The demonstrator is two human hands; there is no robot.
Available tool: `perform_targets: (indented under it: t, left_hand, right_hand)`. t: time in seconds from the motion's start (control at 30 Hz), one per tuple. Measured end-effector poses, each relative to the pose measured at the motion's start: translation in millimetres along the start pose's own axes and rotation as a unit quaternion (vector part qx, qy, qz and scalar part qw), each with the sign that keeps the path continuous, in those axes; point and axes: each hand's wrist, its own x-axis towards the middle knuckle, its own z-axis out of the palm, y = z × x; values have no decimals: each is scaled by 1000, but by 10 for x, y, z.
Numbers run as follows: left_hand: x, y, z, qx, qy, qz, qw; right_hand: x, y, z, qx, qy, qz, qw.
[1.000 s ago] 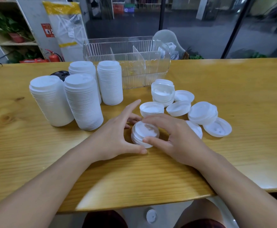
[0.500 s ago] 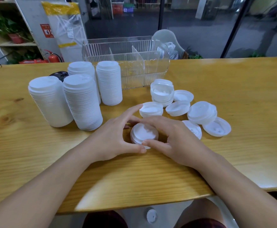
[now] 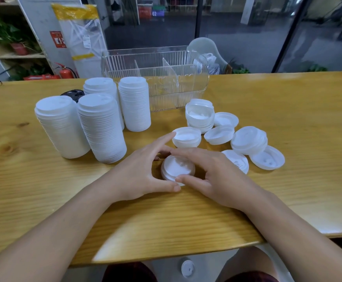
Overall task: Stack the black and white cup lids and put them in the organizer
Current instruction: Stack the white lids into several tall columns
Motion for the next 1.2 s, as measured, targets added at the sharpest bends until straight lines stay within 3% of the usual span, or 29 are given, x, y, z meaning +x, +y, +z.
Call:
perform_targets:
  t: [0.17,0.33,0.43,0.57,0.7,1.03,1.2]
  left_hand:
    - [4,-11,18,1,12,9,1000]
    - [-5,20,-21,11,13,8,1000]
    - [-10,25,-29,-1,11,0,1000]
    - [26,5,-11,-52,60,2,997]
    - [57,-1,-14,-64,111,-6,992]
    - [28,43,14,-57,101,8,993]
    - [44,53,12,-53,122,22,991]
  right_hand:
    - [6,-3,-32,9,11,-12,1000]
    - [100,155,-75,-103,175,17,979]
    - [243,232,-87,-210,163,30,963]
    - [294,298,-37,-263,145,8,954]
    - [264,317,-29,-196,157,10,968]
    - [236,244,-56,-184,138,6,973]
    - [205,243,-93,-135,182,6,974]
